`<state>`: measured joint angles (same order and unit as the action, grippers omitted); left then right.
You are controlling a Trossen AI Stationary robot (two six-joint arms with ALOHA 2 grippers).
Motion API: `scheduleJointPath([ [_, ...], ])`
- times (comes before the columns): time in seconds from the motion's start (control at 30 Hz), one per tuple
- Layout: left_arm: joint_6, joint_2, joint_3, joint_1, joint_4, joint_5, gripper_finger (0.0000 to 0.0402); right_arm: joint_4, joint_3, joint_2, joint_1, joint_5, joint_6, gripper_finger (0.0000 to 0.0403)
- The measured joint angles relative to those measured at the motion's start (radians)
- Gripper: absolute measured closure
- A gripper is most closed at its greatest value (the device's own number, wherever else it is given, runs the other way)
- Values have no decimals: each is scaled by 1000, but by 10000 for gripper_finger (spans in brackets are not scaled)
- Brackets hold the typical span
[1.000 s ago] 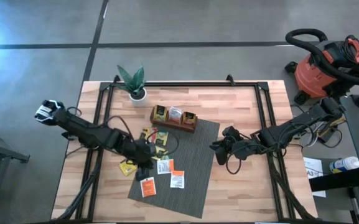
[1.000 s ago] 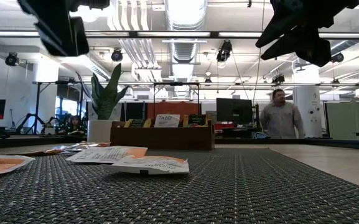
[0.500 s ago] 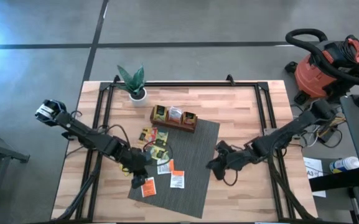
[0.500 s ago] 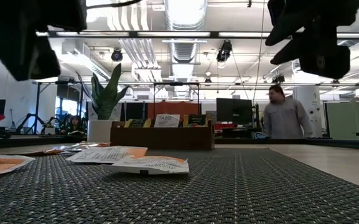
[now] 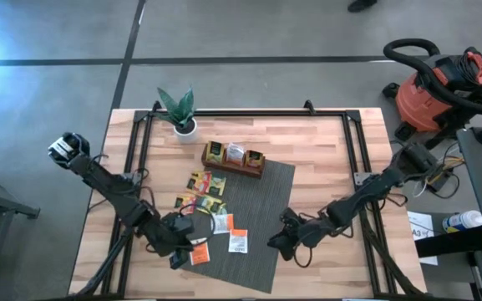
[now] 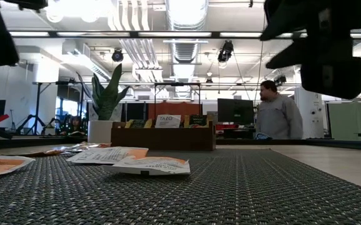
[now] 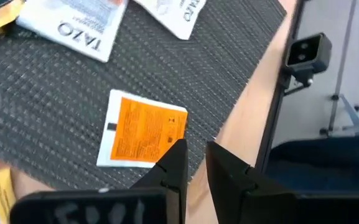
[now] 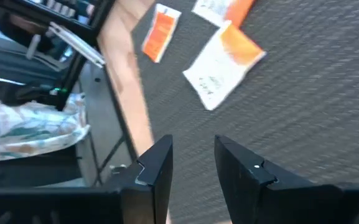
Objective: Pick & Place Tea
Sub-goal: Put the left white tea bag into the middle compartment of the wooden organizer
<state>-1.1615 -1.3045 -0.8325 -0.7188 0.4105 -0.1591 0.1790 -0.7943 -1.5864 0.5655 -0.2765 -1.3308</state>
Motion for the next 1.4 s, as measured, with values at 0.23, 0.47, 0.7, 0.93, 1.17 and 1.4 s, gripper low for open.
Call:
scheduleJointPath([
  [0.23,-188,-49,6,-28,0,23,349,21,-125,-126,-3,23,42,287],
  [0.47,-240,-148,10,-33,-2,41,353,-14,-266,-244,-27,25,81,287],
  [0.7,-276,-235,57,-33,-152,59,356,-69,-354,-298,-92,87,77,287],
  [0.93,-275,-274,112,-36,-264,61,356,-68,-506,-438,-160,281,61,287],
  [1.17,-275,-257,134,-54,-261,9,356,-78,-691,-618,-164,322,1,287],
  [1.4,-269,-257,136,-49,-303,-108,356,-100,-789,-707,-170,268,-36,287],
])
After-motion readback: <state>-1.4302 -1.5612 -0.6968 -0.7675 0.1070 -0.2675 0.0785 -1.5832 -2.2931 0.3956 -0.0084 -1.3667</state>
